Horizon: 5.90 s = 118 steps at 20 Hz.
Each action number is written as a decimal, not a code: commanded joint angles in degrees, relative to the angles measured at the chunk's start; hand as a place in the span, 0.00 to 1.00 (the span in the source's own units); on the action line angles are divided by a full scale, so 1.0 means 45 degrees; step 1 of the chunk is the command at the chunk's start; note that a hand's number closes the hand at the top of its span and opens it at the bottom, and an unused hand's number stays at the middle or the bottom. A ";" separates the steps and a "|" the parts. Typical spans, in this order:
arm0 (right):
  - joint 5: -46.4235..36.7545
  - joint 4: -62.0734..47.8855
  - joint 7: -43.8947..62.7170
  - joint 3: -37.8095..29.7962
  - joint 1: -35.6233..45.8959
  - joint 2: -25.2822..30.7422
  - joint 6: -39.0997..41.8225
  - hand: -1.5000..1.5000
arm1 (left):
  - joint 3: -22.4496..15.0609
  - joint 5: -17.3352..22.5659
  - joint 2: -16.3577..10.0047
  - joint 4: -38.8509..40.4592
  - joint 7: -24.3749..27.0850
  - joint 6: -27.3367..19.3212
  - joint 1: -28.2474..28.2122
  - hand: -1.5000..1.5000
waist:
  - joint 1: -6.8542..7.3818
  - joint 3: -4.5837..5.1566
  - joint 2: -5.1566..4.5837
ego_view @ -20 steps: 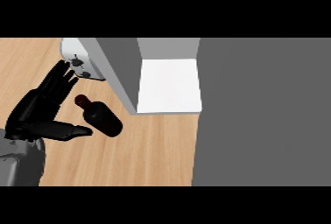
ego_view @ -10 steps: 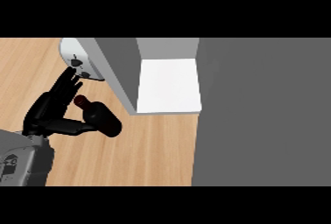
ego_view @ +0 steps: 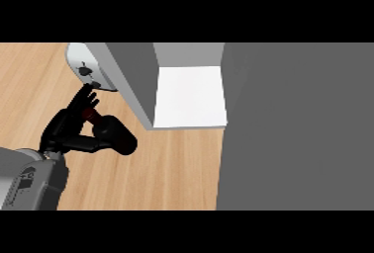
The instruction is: Pick up the wine, place it into the cabinet and close the cabinet
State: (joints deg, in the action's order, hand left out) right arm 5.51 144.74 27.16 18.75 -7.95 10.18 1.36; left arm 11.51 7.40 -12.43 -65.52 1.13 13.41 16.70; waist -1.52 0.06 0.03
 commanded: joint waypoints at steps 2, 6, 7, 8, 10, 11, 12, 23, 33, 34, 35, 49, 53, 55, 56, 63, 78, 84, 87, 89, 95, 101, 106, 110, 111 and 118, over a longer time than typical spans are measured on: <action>0.0404 0.3283 0.1641 0.0408 -0.0372 0.0078 -0.0450 0.00 | 0.0026 -0.0204 -0.0068 0.1976 0.1233 0.0550 0.0457 0.00 | -0.0006 0.0013 -0.0007; 0.0802 0.3116 0.1201 -0.0066 -0.0456 0.0175 -0.0267 0.00 | -0.0189 -0.0439 0.0108 0.2555 0.1451 0.0547 0.0747 0.00 | 0.0069 -0.0002 0.0005; 0.0568 0.2589 0.0869 -0.0061 -0.0254 0.0099 -0.0208 0.00 | -0.0219 -0.0683 0.0184 0.3094 0.2519 0.0620 0.0357 0.00 | 0.0115 -0.0001 -0.0011; 0.0919 0.3286 0.1012 -0.0244 -0.0861 0.0333 -0.0110 0.00 | -0.0491 -0.0848 0.0459 0.2585 0.2415 0.0393 0.0000 0.00 | 0.0079 -0.0008 0.0025; 0.1037 0.3475 0.1627 -0.0268 -0.0348 0.0349 -0.0272 0.00 | -0.0168 -0.0582 0.0074 0.3414 0.2281 0.0812 0.0565 0.00 | 0.0055 0.0002 0.0010; 0.1079 0.3547 0.1276 -0.0298 -0.0669 0.0342 -0.0197 0.00 | -0.0208 -0.0847 0.0294 0.3771 0.2639 0.0370 0.0591 0.00 | -0.0033 0.0000 0.0010; 0.1566 0.3226 0.1177 -0.0625 -0.0845 0.0484 0.0041 0.00 | -0.0311 -0.0861 0.0215 0.4104 0.3248 0.0944 0.0365 0.00 | 0.0015 -0.0004 -0.0007; 0.1415 0.3355 0.1312 -0.0505 -0.0625 0.0357 -0.0125 0.00 | 0.0456 -0.0403 0.0911 0.6322 0.4975 0.0664 0.0748 0.00 | -0.0018 0.0003 -0.0004; 0.1448 0.2997 0.0654 -0.0504 -0.1036 0.0426 0.0204 0.00 | 0.1331 0.0822 0.0918 0.7938 0.4788 0.1802 0.1788 0.00 | 0.0052 -0.0008 -0.0002; 0.0749 0.2940 0.1019 0.0082 -0.0735 0.0169 -0.0128 0.00 | 0.1350 0.0734 0.1004 0.8220 0.5220 0.1618 0.1954 0.00 | 0.0062 0.0004 -0.0013; 0.1168 0.3087 0.1014 -0.0657 -0.0656 0.0431 0.0021 0.00 | 0.1241 0.0919 0.1261 0.7414 0.4771 0.1608 0.1474 0.00 | 0.0190 -0.0013 0.0038; 0.1189 0.2695 0.0489 -0.0446 -0.1014 0.0187 0.0308 0.00 | 0.0873 0.0283 0.1759 0.8893 0.6198 0.0930 0.2862 1.00 | 0.0034 -0.0001 -0.0019; 0.1111 0.2914 0.0511 -0.0576 -0.1181 0.0229 0.0279 0.00 | 0.0809 0.0176 0.1654 0.8656 0.6337 0.0516 0.3128 1.00 | 0.0072 -0.0007 0.0013; 0.1484 0.3115 0.0391 -0.0651 -0.1757 0.0374 0.0510 0.00 | 0.0884 0.0253 0.1918 0.8080 0.7348 0.0204 0.1729 1.00 | 0.0180 -0.0017 0.0078; 0.0678 0.2468 0.0243 -0.0231 -0.1199 -0.0019 0.0134 0.00 | 0.1012 0.0478 0.1945 0.7547 0.7881 0.0423 0.0920 1.00 | 0.0406 -0.0014 0.0130; 0.0794 0.2449 -0.0073 -0.0638 -0.1525 0.0102 0.0235 0.00 | 0.1096 0.1028 0.1867 0.4647 0.9670 0.1147 -0.2169 1.00 | 0.0476 -0.0035 0.0141; 0.1234 0.1901 0.0301 -0.0822 -0.0446 -0.0193 0.0277 0.00 | -0.4303 0.2623 0.2760 -0.3980 0.5365 -0.2573 -0.4419 1.00 | 0.0346 -0.0029 0.0091; 0.1336 0.2202 0.0338 -0.0858 -0.1006 -0.0023 0.0489 0.00 | -0.6129 0.2473 0.2761 -0.6046 0.3005 -0.6056 -0.2969 1.00 | 0.0100 -0.0031 0.0070; 0.1460 0.2407 0.0656 -0.0958 -0.0891 0.0010 0.0534 0.00 | -0.6975 0.2543 0.2761 -0.6282 0.2655 -0.7318 -0.2404 1.00 | 0.0108 -0.0024 0.0058; 0.1464 0.1936 0.0752 -0.1161 -0.0448 -0.0263 0.0302 0.00 | -0.7477 0.2515 0.2761 -0.6225 0.2375 -0.8196 -0.1967 1.00 | 0.0169 -0.0018 0.0028; 0.1280 0.2676 0.0232 -0.0779 -0.1657 -0.0079 0.0792 0.00 | -0.7504 0.2994 0.2761 -0.4774 0.1282 -1.0033 0.0361 1.00 | -0.0062 -0.0022 0.0029; 0.1832 0.2212 0.0463 -0.1417 -0.0974 -0.0149 0.0891 0.00 | -0.7611 0.3311 0.2761 -0.3365 0.1457 -1.0583 0.1429 1.00 | 0.0059 -0.0017 0.0000; 0.1668 0.2811 0.0844 -0.1296 -0.1299 -0.0075 0.0996 0.00 | -0.8282 0.3399 0.2761 -0.2387 0.2107 -1.1658 0.1689 1.00 | -0.0044 -0.0012 0.0016; 0.1980 0.2463 0.0891 -0.1380 -0.1111 -0.0313 0.0951 0.00 | -0.8231 0.3991 0.2761 -0.1021 0.3007 -1.1155 0.1828 1.00 | -0.0004 -0.0008 -0.0004; 0.2111 0.1885 0.0642 -0.1687 -0.0623 -0.0142 0.1242 0.00 | -0.8732 0.4981 0.2761 -0.0323 0.3973 -1.1552 0.2119 1.00 | -0.0092 -0.0004 -0.0050; 0.2453 0.2477 0.0854 -0.1699 -0.1009 -0.0298 0.1328 0.00 | -0.7768 0.6148 0.2761 0.1883 0.5048 -1.0631 0.3236 1.00 | -0.0240 0.0001 -0.0064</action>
State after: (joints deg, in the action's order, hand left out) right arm 7.35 143.97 25.41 12.28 -9.69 8.24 7.65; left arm -24.95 31.32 -0.02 -62.17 20.34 -35.93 28.38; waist -2.04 0.04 -0.17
